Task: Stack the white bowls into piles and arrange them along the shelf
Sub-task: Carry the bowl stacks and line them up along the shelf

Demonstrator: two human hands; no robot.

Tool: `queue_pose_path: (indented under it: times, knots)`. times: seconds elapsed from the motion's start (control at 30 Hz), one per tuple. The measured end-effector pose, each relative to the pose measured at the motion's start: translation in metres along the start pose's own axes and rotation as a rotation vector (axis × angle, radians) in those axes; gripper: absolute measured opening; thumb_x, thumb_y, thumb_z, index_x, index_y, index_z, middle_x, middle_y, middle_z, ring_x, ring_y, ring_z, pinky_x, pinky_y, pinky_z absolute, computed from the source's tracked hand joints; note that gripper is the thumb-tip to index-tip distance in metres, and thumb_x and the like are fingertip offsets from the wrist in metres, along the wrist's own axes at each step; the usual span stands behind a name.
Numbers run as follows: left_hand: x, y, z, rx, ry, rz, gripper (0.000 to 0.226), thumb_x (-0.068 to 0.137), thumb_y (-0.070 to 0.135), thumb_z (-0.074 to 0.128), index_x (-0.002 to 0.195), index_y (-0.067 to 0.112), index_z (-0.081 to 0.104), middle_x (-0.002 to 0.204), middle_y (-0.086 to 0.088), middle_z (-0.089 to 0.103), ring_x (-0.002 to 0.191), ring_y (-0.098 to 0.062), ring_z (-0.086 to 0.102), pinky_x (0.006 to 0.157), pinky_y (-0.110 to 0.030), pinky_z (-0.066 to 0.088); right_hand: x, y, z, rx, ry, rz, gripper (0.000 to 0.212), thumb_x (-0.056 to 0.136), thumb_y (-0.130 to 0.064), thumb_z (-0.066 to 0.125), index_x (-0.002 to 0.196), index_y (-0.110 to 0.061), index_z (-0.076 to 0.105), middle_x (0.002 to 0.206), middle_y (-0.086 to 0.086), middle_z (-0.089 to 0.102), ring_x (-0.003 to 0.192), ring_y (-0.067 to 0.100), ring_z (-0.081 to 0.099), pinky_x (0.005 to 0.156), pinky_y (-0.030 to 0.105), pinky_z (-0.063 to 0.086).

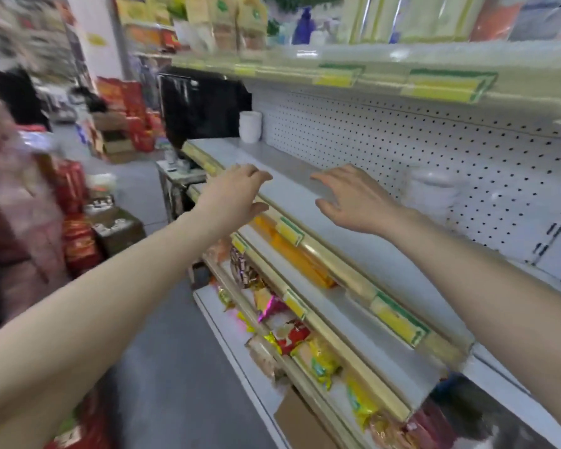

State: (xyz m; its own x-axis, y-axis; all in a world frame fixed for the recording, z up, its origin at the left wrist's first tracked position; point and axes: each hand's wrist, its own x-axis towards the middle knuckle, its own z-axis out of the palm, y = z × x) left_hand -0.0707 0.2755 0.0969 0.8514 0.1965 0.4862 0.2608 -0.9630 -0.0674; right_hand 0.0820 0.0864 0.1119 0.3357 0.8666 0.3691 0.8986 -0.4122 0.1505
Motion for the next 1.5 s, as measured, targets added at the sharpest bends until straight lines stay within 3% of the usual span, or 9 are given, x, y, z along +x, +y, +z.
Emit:
queue_pose_path:
  times: [0.27, 0.57, 0.73, 0.93, 1.27, 1.4, 1.5]
  knots:
    - [0.012, -0.105, 0.042, 0.027, -0.014, -0.142, 0.062, 0.086, 0.042, 0.068, 0.140, 0.018, 0.048, 0.131, -0.003, 0.055, 0.123, -0.027, 0.050, 0.085, -0.040, 0.049, 0.128, -0.039, 0.069, 0.056, -0.031, -0.061, 0.053, 0.096, -0.037, 0.048, 0.146, -0.020, 0.042, 0.146, 0.006, 0.050, 0.131, 0.029, 0.043, 0.108, 0.039, 0.034]
    - [0.101, -0.208, 0.112, 0.009, -0.009, -0.184, 0.059, 0.087, 0.040, 0.066, 0.140, 0.023, 0.047, 0.133, -0.003, 0.055, 0.122, -0.028, 0.051, 0.088, -0.044, 0.052, 0.256, -0.013, 0.128, 0.042, -0.053, -0.074, 0.055, 0.097, -0.037, 0.047, 0.148, -0.020, 0.040, 0.148, 0.004, 0.047, 0.135, 0.027, 0.041, 0.110, 0.039, 0.032]
    - [0.154, -0.253, 0.148, -0.026, -0.002, -0.158, 0.059, 0.089, 0.042, 0.064, 0.141, 0.020, 0.047, 0.135, -0.005, 0.054, 0.125, -0.029, 0.049, 0.096, -0.042, 0.047, 0.320, 0.002, 0.158, 0.062, -0.070, -0.044, 0.054, 0.097, -0.038, 0.047, 0.147, -0.022, 0.041, 0.148, 0.002, 0.047, 0.134, 0.026, 0.042, 0.110, 0.039, 0.032]
    - [0.213, -0.313, 0.198, -0.070, -0.013, -0.098, 0.061, 0.089, 0.047, 0.063, 0.142, 0.021, 0.045, 0.133, -0.003, 0.054, 0.122, -0.028, 0.052, 0.093, -0.043, 0.050, 0.392, 0.012, 0.190, 0.001, -0.075, -0.002, 0.053, 0.098, -0.037, 0.046, 0.148, -0.020, 0.040, 0.147, 0.003, 0.048, 0.133, 0.026, 0.043, 0.108, 0.036, 0.031]
    - [0.328, -0.439, 0.261, -0.144, -0.051, 0.057, 0.065, 0.091, 0.052, 0.057, 0.146, 0.021, 0.040, 0.139, -0.002, 0.050, 0.125, -0.026, 0.047, 0.094, -0.042, 0.049, 0.526, 0.020, 0.237, -0.046, -0.070, 0.221, 0.052, 0.094, -0.035, 0.047, 0.144, -0.022, 0.041, 0.136, 0.005, 0.057, 0.121, 0.030, 0.051, 0.103, 0.041, 0.040]
    - [0.368, -0.472, 0.291, -0.200, -0.066, 0.106, 0.067, 0.091, 0.054, 0.056, 0.147, 0.021, 0.039, 0.139, -0.002, 0.049, 0.125, -0.026, 0.046, 0.097, -0.040, 0.047, 0.564, 0.029, 0.256, -0.052, -0.090, 0.325, 0.056, 0.095, -0.036, 0.046, 0.148, -0.023, 0.038, 0.146, 0.003, 0.049, 0.126, 0.028, 0.047, 0.108, 0.040, 0.036]
    - [0.400, -0.487, 0.315, -0.244, -0.093, 0.143, 0.068, 0.091, 0.054, 0.057, 0.147, 0.020, 0.038, 0.138, -0.003, 0.049, 0.126, -0.027, 0.046, 0.099, -0.040, 0.046, 0.589, 0.041, 0.268, -0.079, -0.098, 0.370, 0.052, 0.095, -0.038, 0.045, 0.145, -0.025, 0.039, 0.141, 0.003, 0.053, 0.119, 0.028, 0.051, 0.103, 0.040, 0.039]
